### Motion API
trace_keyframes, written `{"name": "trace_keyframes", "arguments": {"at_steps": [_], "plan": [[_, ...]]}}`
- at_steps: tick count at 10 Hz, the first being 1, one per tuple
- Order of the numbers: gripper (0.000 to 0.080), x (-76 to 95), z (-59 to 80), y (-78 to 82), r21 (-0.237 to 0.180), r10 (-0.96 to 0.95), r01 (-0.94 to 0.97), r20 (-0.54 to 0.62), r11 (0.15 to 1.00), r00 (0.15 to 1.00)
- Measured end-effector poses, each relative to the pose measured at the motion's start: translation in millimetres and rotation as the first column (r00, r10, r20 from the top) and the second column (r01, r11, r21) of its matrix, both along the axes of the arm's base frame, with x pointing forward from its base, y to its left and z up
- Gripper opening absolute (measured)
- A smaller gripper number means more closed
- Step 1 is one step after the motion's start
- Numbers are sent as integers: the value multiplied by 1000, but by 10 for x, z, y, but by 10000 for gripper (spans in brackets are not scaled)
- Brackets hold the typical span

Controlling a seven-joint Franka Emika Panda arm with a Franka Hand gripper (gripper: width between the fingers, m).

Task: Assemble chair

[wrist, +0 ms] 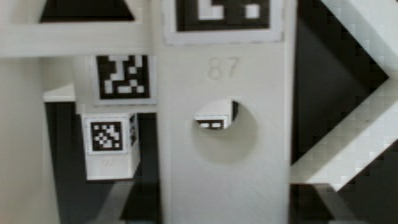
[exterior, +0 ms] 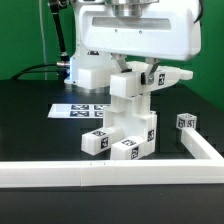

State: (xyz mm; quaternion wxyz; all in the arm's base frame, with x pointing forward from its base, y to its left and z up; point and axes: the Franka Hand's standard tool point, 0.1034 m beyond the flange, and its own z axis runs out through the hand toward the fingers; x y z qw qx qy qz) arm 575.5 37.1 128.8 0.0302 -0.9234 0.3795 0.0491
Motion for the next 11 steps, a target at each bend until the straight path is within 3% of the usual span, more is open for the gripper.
{"name": "trace_keyframes", "arguments": {"at_steps": [11], "plan": [[291, -16, -2, 36, 0, 7, -7, 0, 1000, 1000]]}}
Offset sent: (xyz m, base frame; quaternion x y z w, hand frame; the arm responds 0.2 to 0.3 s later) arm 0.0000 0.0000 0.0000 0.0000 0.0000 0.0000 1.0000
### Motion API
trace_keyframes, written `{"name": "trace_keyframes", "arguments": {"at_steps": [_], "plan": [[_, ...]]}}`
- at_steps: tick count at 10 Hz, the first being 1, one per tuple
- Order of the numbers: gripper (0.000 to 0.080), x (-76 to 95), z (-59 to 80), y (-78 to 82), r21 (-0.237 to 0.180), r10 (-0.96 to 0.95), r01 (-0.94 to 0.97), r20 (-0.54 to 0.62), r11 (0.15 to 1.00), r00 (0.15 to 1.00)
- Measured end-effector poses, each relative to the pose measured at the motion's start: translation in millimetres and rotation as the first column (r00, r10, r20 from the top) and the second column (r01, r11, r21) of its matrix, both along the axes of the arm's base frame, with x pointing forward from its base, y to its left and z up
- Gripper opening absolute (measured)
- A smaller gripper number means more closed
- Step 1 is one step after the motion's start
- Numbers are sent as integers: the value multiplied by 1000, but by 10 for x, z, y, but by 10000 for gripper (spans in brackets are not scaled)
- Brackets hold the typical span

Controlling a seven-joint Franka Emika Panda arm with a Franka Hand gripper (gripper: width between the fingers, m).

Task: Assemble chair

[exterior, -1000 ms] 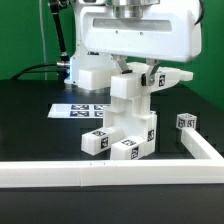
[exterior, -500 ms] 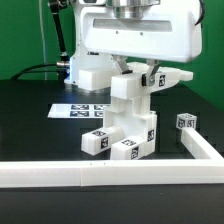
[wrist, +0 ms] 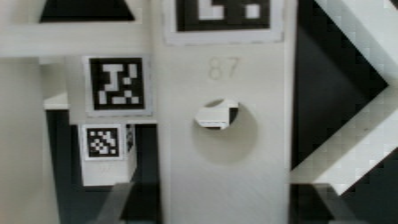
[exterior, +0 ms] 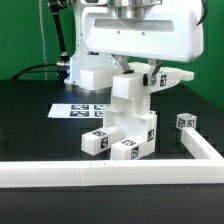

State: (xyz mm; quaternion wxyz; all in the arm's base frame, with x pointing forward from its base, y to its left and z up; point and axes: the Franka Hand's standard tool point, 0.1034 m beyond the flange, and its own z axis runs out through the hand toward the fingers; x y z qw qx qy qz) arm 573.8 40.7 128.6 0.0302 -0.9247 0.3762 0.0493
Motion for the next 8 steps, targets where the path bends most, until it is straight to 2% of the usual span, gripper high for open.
{"name": "trace_keyframes", "arguments": {"at_steps": [8], "plan": [[291, -3, -3, 23, 0, -4, 4, 0, 1000, 1000]]}}
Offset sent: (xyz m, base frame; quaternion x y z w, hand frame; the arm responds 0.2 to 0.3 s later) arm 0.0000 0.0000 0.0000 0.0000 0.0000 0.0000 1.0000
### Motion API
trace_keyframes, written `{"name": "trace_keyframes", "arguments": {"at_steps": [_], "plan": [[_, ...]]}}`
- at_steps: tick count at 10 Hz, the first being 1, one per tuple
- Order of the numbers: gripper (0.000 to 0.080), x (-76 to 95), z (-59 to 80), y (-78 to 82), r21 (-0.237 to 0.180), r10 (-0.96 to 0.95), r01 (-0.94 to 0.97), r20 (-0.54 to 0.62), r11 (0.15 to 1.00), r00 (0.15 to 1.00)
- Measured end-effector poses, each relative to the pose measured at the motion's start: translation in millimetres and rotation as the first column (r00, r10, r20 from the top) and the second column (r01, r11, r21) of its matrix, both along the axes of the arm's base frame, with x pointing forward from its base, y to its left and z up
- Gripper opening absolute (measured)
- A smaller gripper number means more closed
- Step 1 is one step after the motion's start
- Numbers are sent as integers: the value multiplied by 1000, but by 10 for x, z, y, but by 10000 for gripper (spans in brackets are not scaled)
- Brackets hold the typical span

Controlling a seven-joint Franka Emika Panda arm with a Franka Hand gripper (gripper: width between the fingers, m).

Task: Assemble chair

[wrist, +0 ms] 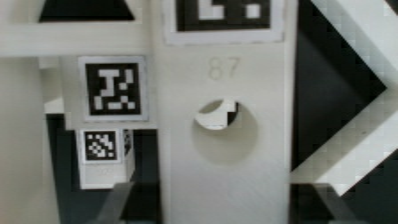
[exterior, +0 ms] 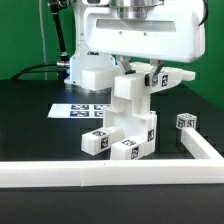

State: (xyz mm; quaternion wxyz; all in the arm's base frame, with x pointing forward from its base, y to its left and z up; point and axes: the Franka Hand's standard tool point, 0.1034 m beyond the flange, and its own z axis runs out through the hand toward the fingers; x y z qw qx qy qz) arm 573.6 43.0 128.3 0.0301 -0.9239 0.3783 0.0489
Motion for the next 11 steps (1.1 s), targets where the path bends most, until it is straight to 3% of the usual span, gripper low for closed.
{"name": "trace_keyframes", "arguments": {"at_steps": [11], "plan": [[291, -5, -1, 9, -1, 2, -2, 0, 1000, 1000]]}}
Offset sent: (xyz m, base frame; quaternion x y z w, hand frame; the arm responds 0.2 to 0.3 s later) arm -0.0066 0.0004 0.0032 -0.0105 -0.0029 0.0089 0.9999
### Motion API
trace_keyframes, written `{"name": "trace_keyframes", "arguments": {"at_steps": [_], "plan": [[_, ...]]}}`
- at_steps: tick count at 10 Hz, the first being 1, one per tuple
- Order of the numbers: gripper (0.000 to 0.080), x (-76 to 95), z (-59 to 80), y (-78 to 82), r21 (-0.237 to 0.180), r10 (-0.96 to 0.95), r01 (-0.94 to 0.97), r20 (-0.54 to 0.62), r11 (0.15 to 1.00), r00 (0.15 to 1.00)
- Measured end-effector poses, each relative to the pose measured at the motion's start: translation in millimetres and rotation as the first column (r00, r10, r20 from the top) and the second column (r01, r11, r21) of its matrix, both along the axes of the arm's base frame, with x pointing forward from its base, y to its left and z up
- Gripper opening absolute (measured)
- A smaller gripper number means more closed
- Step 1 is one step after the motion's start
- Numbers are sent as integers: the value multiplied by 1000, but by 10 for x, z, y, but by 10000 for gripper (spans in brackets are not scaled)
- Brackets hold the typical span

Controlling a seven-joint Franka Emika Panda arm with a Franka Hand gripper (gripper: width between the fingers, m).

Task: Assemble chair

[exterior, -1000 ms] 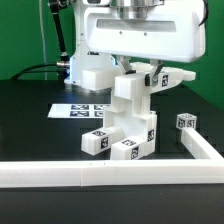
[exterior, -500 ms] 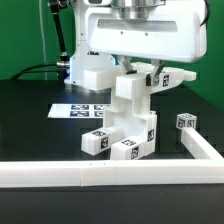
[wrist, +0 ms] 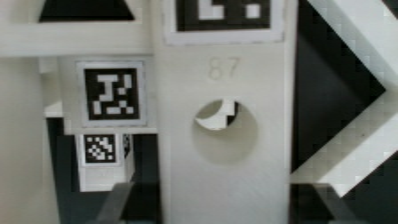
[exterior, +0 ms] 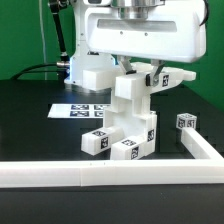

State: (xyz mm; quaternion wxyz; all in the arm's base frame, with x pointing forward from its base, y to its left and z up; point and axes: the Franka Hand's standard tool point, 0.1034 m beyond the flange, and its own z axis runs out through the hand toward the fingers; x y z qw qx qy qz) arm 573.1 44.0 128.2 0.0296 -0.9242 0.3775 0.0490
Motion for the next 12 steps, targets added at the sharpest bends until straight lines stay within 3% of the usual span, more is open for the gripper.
{"name": "trace_keyframes", "arguments": {"at_steps": [12], "plan": [[291, -1, 4, 3, -2, 11, -11, 14, 1000, 1000]]}}
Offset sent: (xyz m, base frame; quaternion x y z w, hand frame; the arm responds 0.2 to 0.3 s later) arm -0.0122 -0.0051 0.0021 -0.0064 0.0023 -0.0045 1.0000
